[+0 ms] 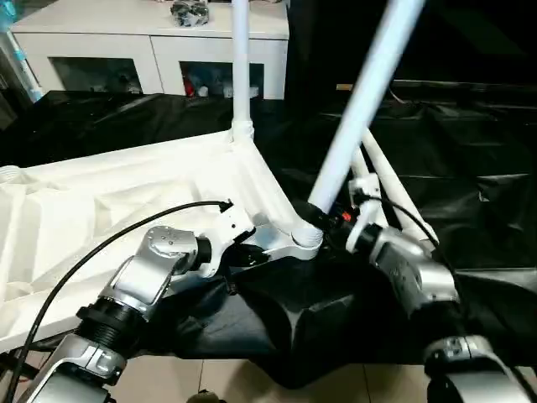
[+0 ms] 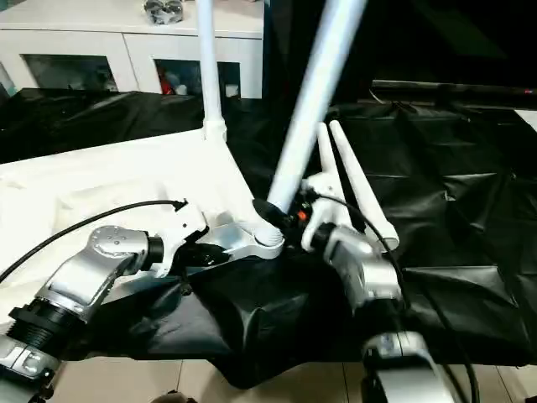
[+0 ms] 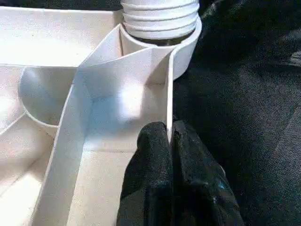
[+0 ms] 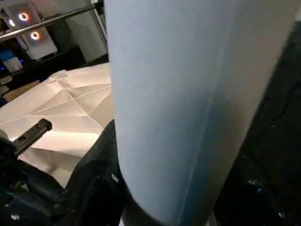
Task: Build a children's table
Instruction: Insert table leg to table base
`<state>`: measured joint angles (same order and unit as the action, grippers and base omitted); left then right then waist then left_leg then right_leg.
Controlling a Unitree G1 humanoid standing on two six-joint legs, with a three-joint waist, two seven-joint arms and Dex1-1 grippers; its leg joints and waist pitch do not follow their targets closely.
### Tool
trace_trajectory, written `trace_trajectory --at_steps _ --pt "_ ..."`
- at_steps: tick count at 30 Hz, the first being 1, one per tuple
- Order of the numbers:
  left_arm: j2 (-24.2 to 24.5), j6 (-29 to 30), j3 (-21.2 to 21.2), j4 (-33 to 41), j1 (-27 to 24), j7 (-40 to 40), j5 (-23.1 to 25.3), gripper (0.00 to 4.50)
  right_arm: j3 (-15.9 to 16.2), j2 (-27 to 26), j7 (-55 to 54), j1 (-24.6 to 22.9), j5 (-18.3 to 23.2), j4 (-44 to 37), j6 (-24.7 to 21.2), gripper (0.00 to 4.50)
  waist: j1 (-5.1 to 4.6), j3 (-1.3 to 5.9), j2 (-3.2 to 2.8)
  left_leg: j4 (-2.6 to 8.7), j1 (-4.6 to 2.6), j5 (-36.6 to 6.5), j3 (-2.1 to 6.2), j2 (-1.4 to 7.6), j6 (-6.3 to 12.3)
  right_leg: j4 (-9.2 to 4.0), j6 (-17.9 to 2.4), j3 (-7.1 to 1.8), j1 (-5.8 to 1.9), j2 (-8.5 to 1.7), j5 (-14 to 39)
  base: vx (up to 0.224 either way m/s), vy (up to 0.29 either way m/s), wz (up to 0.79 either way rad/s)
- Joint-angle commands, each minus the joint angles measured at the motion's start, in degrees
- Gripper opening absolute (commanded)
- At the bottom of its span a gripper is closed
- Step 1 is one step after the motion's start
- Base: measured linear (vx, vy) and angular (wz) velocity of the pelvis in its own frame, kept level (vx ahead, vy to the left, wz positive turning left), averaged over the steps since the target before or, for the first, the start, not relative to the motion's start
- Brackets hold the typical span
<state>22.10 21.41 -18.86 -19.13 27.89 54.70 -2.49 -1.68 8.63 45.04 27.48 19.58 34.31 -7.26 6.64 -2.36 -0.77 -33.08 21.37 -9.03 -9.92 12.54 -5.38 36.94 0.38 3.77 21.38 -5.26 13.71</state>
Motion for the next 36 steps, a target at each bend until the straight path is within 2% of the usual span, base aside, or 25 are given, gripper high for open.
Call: trace_trajectory --at_steps 1,3,7,11,13,14,15,16,17,20,21,25,29,32,36 --pt "0.3 -0.1 1.1 -1.8 0.5 -1.9 0.3 0.0 0.5 1.4 -2.5 -3.7 -4.2 0.4 2.3 1.91 -0.1 3.02 -0.14 4.08 -0.81 -15.4 -0.02 0.54 -0.43 -5.61 -10.5 -2.36 -1.51 -2.62 9.0 0.0 0.0 0.0" --pt "0.2 -0.2 1.0 -1.9 0.6 -1.9 0.5 0.0 1.7 1.6 -2.8 -4.2 -5.4 -0.1 3.4 1.91 -0.09 3.05 -0.04 4.19 -0.79 -15.3 0.05 0.51 -0.43 -5.7 -10.1 -2.34 -1.54 -2.56 9.8 0.0 0.0 0.0" --pt "0.1 -0.4 0.9 -2.1 0.7 -1.7 0.8 0.0 4.4 1.9 -2.8 -4.5 -7.8 -0.9 4.9 1.91 -0.16 2.97 -0.26 4.29 -0.75 -15.6 0.08 0.51 -0.55 -5.77 -9.8 -2.34 -1.48 -2.49 9.8 0.0 0.0 0.0" --pt "-0.1 -0.8 0.3 -2.4 0.9 -0.9 0.9 0.0 6.9 1.8 -2.1 -2.9 -9.6 0.0 4.7 1.91 -0.41 2.64 -0.18 4.56 -0.87 -18.3 0.16 0.45 -0.76 -6.29 -9.1 -2.38 -1.34 -2.59 14.7 0.0 0.0 0.0" --pt "0.0 -0.9 0.2 -2.4 0.9 -0.7 1.0 0.0 7.1 1.7 -2.0 -2.6 -9.8 0.2 4.5 1.91 -0.43 2.59 -0.23 4.64 -1.02 -19.2 0.19 0.51 -0.87 -6.48 -8.9 -2.43 -1.22 -2.67 16.0 0.0 0.0 0.0" --pt "0.0 -1.0 0.1 -2.4 0.9 -0.5 1.0 0.0 7.4 1.8 -1.7 -2.2 -9.9 0.6 4.1 1.91 -0.47 2.65 -0.17 4.68 -1.06 -19.3 0.24 0.5 -0.83 -6.51 -8.8 -2.48 -1.26 -2.65 16.3 0.0 0.0 0.0" --pt "0.1 -1.3 -0.1 -2.1 0.9 0.0 0.9 0.0 8.6 2.3 0.1 -1.1 -10.6 2.2 3.1 1.91 -0.6 2.65 0.69 4.69 -0.89 -18.8 0.15 0.51 -0.53 -6.55 -8.7 -2.48 -1.34 -2.6 16.0 0.0 0.0 0.0" --pt "0.1 -1.3 -0.1 -2.0 0.8 0.3 0.8 0.0 9.0 2.5 0.8 -0.7 -10.8 2.8 2.5 1.91 -0.48 2.66 0.41 4.68 -0.86 -18.3 0.26 0.48 -0.45 -6.35 -8.8 -2.45 -1.41 -2.66 15.9 0.0 0.0 0.0" --pt "0.1 -1.3 -0.2 -1.8 0.8 0.7 0.6 0.0 9.7 2.8 2.1 -0.3 -11.2 3.5 2.1 1.91 -0.58 2.65 0.49 4.66 -0.82 -17.8 0.15 0.48 -0.22 -6.48 -9.0 -2.47 -1.35 -2.65 15.9 0.0 0.0 0.0" --pt "0.3 -2.1 -0.6 -1.6 0.9 2.3 0.2 0.0 10.8 3.4 4.8 0.8 -11.6 5.4 2.1 1.91 -0.5 2.83 0.35 4.64 -0.82 -16.5 0.16 0.56 -0.1 -6.19 -9.3 -2.5 -1.45 -2.62 13.0 0.0 0.0 0.0" --pt "0.4 -2.3 -0.6 -1.7 0.9 2.6 0.2 0.0 10.9 3.4 5.2 1.0 -11.5 5.8 2.0 1.91 -0.53 2.93 0.6 4.63 -0.77 -15.8 0.15 0.56 0.11 -6.06 -9.6 -2.44 -1.57 -2.55 11.4 0.0 0.0 0.0" --pt "1.4 -3.9 -1.6 -0.1 0.9 6.4 -0.7 0.0 11.5 4.0 11.6 2.8 -10.3 7.9 2.2 1.91 -0.64 3.17 0.65 4.53 -0.73 -14.0 0.1 0.57 0.58 -5.62 -10.8 -2.3 -1.8 -2.39 6.7 0.0 0.0 0.0" --pt "2.7 -4.5 -2.3 2.4 0.4 10.3 -1.7 0.0 13.0 5.2 17.9 2.7 -9.8 7.6 2.2 1.91 -0.46 3.43 0.79 4.27 -0.82 -12.4 -0.02 0.66 1.59 -5.19 -12.3 -2.2 -1.99 -2.29 2.1 0.0 0.0 0.0" --pt "4.1 -4.4 -3.2 4.3 -0.1 13.4 -2.2 0.0 14.9 6.7 22.6 1.7 -9.9 6.5 1.1 1.91 -0.24 3.39 0.72 4.22 -0.84 -11.8 -0.08 0.74 2.21 -5.05 -13.0 -2.13 -1.99 -2.26 0.4 0.0 0.0 0.0" --pt "5.0 -4.1 -3.2 5.4 -0.6 15.3 -2.7 0.0 15.7 7.3 25.7 1.3 -10.1 6.4 0.9 1.91 -0.18 3.26 0.65 4.45 -0.97 -13.5 -0.05 0.78 1.62 -5.22 -13.1 -2.13 -1.95 -2.39 2.4 0.0 0.0 0.0"
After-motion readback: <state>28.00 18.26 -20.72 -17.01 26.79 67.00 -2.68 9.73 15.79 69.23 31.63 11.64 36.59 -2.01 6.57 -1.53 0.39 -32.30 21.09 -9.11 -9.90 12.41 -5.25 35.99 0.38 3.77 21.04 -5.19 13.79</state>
